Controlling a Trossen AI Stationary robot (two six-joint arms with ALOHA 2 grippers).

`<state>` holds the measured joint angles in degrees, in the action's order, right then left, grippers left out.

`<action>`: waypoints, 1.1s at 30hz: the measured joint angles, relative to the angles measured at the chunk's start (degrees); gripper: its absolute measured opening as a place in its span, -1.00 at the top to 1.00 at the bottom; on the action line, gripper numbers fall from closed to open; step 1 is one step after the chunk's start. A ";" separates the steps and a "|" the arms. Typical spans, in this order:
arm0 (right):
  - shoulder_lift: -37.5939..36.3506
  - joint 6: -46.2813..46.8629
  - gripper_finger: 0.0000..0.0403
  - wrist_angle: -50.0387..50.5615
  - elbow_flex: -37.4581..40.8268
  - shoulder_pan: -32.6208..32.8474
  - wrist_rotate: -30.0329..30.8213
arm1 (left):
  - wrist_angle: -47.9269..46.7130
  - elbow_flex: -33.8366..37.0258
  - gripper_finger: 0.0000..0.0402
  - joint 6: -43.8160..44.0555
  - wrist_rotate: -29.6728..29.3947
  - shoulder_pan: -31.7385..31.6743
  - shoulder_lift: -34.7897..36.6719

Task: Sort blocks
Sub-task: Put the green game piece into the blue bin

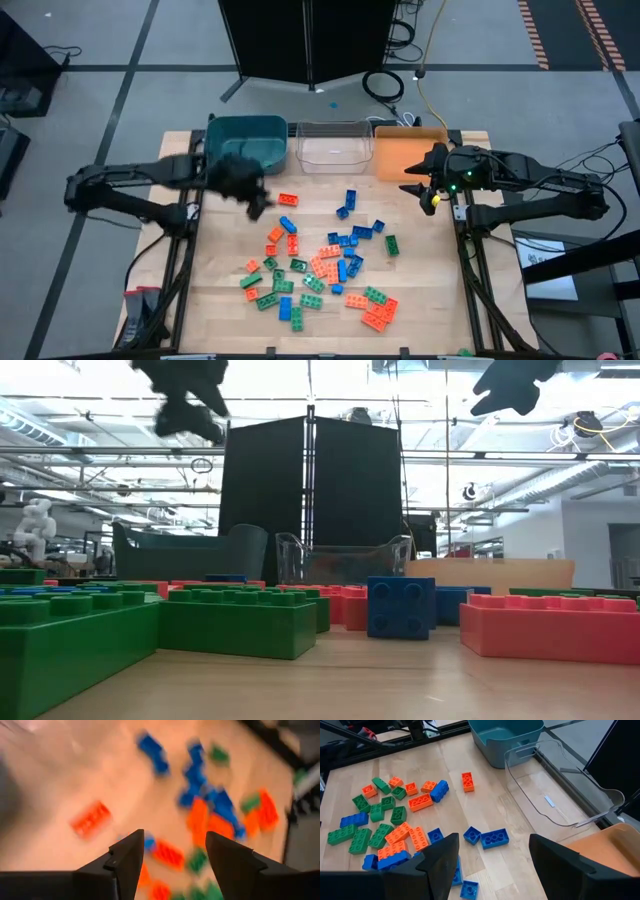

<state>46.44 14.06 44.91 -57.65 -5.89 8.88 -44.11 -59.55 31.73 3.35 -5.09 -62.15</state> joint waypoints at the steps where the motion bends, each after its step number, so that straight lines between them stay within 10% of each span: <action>1: 0.00 0.00 -0.19 0.02 0.00 0.00 0.00 | -1.66 0.00 -0.08 2.09 -1.12 3.60 -0.06; 16: 0.00 0.23 -0.19 0.68 0.00 -0.01 -0.28 | -9.00 0.02 -0.08 35.88 -8.11 35.40 -13.28; 33: -0.01 -1.26 -0.19 5.15 0.00 0.00 -0.26 | -6.03 0.04 -0.08 39.63 -4.33 39.81 -30.32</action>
<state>46.43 12.81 50.06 -57.65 -5.89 8.62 -50.14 -59.51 71.35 -0.97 34.72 -92.47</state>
